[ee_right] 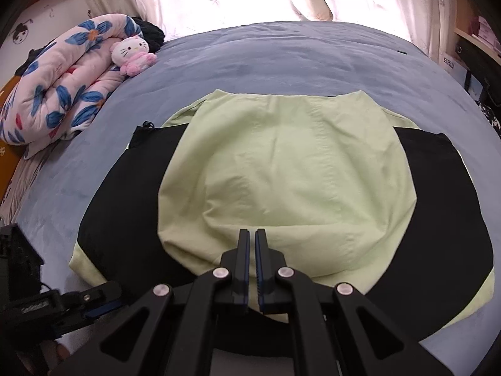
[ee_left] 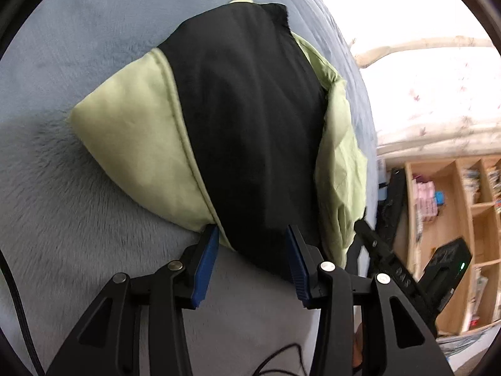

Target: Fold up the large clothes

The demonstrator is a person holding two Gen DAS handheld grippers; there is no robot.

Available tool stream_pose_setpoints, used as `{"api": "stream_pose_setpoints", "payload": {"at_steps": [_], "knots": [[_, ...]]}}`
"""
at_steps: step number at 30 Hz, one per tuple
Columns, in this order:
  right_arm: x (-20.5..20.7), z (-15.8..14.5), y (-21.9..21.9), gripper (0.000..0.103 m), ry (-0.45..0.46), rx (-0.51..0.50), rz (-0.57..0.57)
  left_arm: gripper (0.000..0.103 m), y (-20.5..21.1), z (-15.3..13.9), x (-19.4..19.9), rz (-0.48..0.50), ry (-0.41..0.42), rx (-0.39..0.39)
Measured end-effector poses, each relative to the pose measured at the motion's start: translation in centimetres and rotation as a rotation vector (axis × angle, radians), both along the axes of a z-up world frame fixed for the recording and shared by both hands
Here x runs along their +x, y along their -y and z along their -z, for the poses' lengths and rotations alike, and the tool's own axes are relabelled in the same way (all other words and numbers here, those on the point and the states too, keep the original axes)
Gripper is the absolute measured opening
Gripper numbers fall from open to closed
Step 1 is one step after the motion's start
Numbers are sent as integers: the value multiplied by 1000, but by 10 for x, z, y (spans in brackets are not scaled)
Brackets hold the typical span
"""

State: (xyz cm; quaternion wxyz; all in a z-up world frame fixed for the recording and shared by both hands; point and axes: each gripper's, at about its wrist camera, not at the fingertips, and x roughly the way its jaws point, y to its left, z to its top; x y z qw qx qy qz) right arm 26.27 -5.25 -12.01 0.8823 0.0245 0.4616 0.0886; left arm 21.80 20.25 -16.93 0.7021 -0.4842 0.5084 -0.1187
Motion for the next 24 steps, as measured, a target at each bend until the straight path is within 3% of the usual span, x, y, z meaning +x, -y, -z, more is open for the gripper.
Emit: {"api": "stream_pose_setpoints", "payload": {"at_steps": [6, 12, 17, 24], "knots": [[-3, 8, -1, 3, -12, 13, 5, 40, -2, 10, 1, -9, 59, -36], [-5, 11, -2, 3, -21, 18, 12, 40, -10, 3, -29, -24, 15, -20], [-1, 7, -3, 3, -17, 22, 14, 40, -28, 10, -37, -111, 19, -22], [0, 1, -4, 3, 4, 20, 7, 40, -18, 10, -8, -116, 128, 51]]}}
